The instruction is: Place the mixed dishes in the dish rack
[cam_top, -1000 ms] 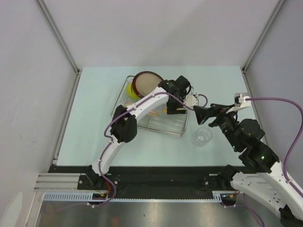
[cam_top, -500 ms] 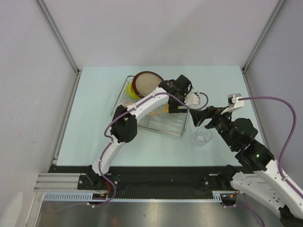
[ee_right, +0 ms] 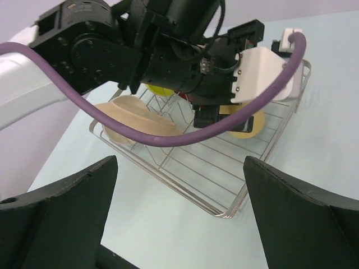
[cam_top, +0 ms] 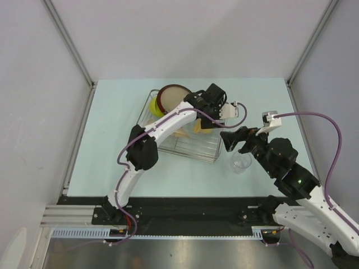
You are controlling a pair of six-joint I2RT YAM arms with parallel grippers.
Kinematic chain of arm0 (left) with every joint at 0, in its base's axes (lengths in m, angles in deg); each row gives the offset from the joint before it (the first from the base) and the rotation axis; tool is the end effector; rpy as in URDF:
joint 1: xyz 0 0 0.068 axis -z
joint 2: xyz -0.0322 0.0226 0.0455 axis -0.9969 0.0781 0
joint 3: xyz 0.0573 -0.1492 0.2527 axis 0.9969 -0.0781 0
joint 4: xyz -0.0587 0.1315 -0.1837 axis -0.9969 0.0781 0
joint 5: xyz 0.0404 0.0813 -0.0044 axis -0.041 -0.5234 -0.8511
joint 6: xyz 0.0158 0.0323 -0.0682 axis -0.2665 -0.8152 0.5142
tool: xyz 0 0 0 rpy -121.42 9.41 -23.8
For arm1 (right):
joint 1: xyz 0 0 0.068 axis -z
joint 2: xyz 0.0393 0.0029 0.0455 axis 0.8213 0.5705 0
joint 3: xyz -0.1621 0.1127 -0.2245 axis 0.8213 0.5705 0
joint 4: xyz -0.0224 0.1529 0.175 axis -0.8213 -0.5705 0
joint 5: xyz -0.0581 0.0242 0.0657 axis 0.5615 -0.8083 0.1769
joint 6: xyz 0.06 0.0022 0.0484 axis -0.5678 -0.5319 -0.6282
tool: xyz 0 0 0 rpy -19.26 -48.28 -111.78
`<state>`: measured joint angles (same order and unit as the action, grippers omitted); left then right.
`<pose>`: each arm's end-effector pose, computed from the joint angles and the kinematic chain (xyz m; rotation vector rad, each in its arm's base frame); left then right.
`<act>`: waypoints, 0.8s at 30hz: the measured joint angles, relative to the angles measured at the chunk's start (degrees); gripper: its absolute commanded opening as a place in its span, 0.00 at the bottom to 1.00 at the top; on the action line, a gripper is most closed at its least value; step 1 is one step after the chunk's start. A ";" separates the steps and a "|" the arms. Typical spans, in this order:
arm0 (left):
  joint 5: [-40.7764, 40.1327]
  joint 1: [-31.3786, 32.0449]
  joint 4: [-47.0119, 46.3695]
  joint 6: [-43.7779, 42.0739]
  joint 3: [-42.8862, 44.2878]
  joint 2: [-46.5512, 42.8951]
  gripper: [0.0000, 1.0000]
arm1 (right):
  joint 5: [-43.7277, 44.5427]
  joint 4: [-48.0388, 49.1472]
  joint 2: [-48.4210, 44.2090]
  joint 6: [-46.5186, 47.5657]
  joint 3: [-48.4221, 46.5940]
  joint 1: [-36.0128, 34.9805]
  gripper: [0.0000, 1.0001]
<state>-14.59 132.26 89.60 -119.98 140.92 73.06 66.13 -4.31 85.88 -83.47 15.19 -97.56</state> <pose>0.3593 -0.3769 0.2611 1.8279 1.7093 0.0737 0.0991 0.0661 0.3718 -0.0725 1.6958 0.6335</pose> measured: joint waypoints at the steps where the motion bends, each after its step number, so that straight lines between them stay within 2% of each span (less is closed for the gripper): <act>1: -0.04 0.00 -0.20 0.02 0.02 -0.31 1.00 | 0.15 -0.07 0.31 0.26 0.00 0.00 1.00; 5: -0.37 0.00 -0.28 0.24 0.02 -2.36 1.00 | 2.21 -3.37 2.67 0.28 -0.52 0.11 1.00; 10: -0.31 -0.22 0.44 2.16 -0.55 -9.01 1.00 | 6.93 -14.32 12.28 -4.46 -3.04 -0.13 1.00; 13: 0.37 -0.63 0.68 3.96 -4.26 -16.85 1.00 | 10.45 -22.49 16.96 -9.79 -3.30 -1.79 1.00; 17: 1.84 -2.93 0.52 7.23 -12.70 -31.10 1.00 | 13.79 -31.74 17.84 -17.16 -3.34 -4.90 0.99; 19: 3.23 -5.53 0.68 9.44 -15.61 -37.77 1.00 | 14.88 -35.04 18.10 -20.11 -3.34 -5.35 0.96; 21: 4.63 -8.20 0.83 11.50 -17.62 -42.91 1.00 | 15.50 -37.00 18.60 -21.81 -3.34 -5.70 0.87; 24: 6.05 -11.93 0.83 14.27 -21.20 -49.20 1.00 | 16.24 -37.55 19.63 -22.97 -2.78 -6.32 0.86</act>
<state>-8.54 120.33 90.43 -105.71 119.72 23.86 82.37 -41.86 105.51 -106.44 12.42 -103.88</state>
